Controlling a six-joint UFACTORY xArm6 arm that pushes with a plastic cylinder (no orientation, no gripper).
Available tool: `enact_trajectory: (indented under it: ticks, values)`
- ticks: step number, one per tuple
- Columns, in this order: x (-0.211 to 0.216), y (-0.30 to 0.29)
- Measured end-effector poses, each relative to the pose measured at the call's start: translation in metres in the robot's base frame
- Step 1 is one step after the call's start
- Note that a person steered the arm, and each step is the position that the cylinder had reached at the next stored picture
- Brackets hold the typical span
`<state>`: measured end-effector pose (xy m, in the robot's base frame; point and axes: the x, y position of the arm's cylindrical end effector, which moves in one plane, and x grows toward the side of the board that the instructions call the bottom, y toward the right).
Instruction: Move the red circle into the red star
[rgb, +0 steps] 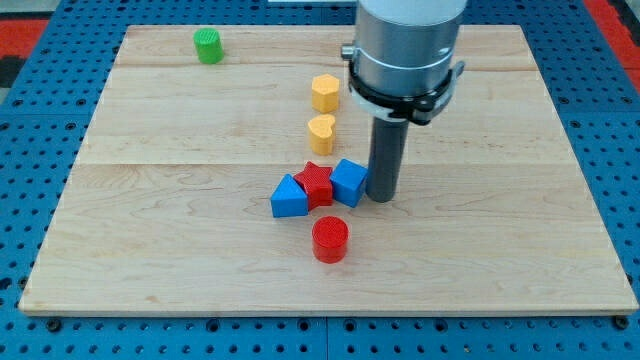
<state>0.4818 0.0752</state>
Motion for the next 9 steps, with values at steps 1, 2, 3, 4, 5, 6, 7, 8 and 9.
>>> enact_trajectory:
  ticks: [1,2,3,4,5,6,7,8,9]
  values:
    - [-0.031,0.013]
    - [-0.009,-0.016]
    - [0.015,-0.017]
    - [0.046,-0.03]
    - [0.059,-0.004]
    - [0.091,0.021]
    - [0.118,-0.015]
    - [0.111,-0.066]
    - [0.049,-0.07]
